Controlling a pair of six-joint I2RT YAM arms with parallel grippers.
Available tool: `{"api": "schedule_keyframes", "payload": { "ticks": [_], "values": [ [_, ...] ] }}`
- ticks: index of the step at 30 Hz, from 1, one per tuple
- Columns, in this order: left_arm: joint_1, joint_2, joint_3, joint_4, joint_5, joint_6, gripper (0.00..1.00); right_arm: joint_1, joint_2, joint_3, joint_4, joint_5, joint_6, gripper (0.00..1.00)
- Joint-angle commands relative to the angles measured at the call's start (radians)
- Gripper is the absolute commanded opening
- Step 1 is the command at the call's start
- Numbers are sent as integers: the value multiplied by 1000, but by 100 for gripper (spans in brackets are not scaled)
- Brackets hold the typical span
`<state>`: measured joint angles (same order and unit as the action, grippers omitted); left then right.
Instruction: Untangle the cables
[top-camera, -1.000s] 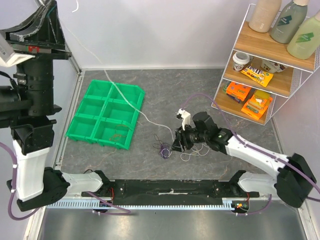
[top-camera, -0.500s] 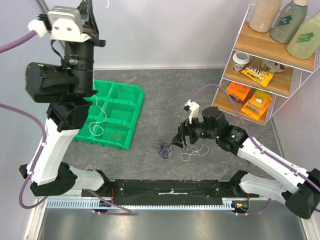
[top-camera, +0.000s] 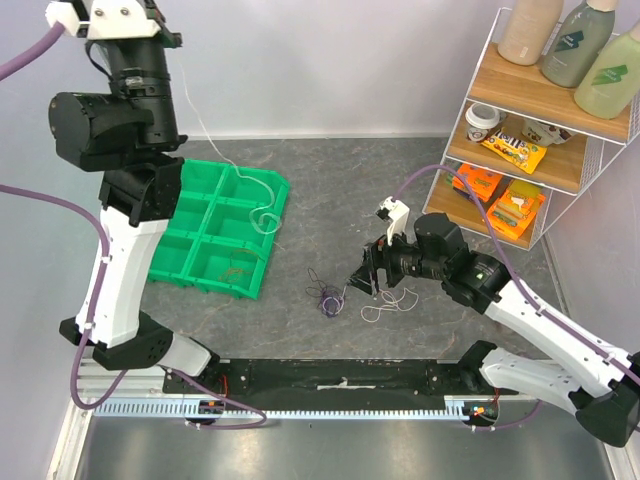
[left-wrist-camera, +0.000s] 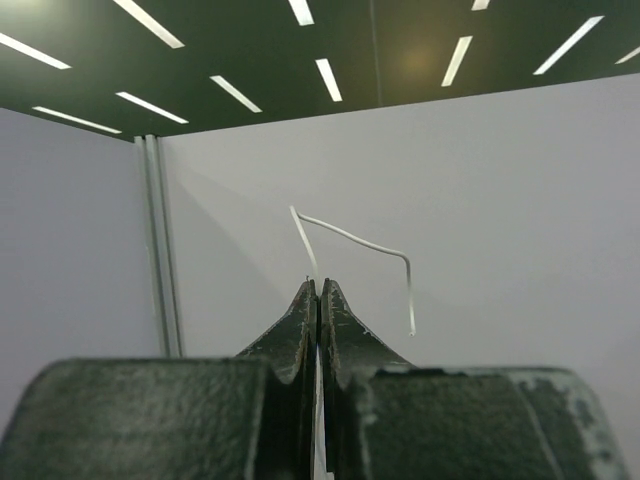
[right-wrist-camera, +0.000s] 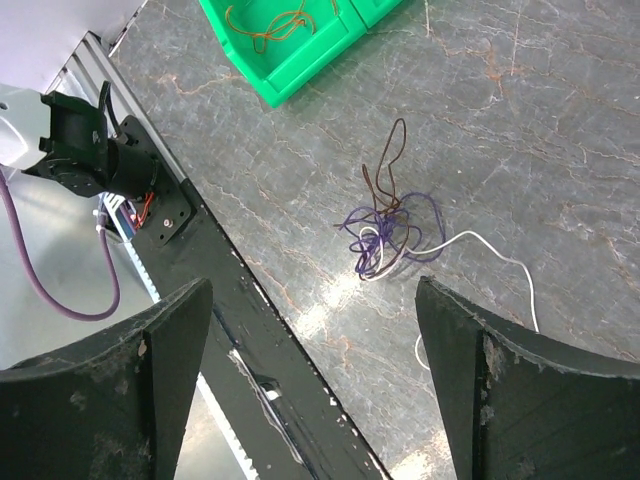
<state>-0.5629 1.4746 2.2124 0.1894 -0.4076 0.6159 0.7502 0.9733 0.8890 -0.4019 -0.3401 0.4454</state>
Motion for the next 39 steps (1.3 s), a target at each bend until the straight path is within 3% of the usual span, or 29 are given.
{"api": "schedule_keyframes", "payload": {
  "ticks": [1, 21, 33, 35, 39],
  "values": [
    [66, 4, 21, 59, 21, -56, 2, 1, -24, 19, -12, 19, -5, 90],
    [300, -91, -374, 48, 15, -238, 2, 1, -21, -12, -3, 32, -5, 90],
    [354, -88, -398, 42, 38, -248, 2, 1, -24, -10, -3, 32, -1, 90],
    [354, -115, -440, 6, 42, -318, 2, 1, -27, -13, -5, 36, -2, 90],
    [354, -219, -672, -74, 37, -533, 2, 1, -24, -10, -3, 44, -4, 90]
  ]
}}
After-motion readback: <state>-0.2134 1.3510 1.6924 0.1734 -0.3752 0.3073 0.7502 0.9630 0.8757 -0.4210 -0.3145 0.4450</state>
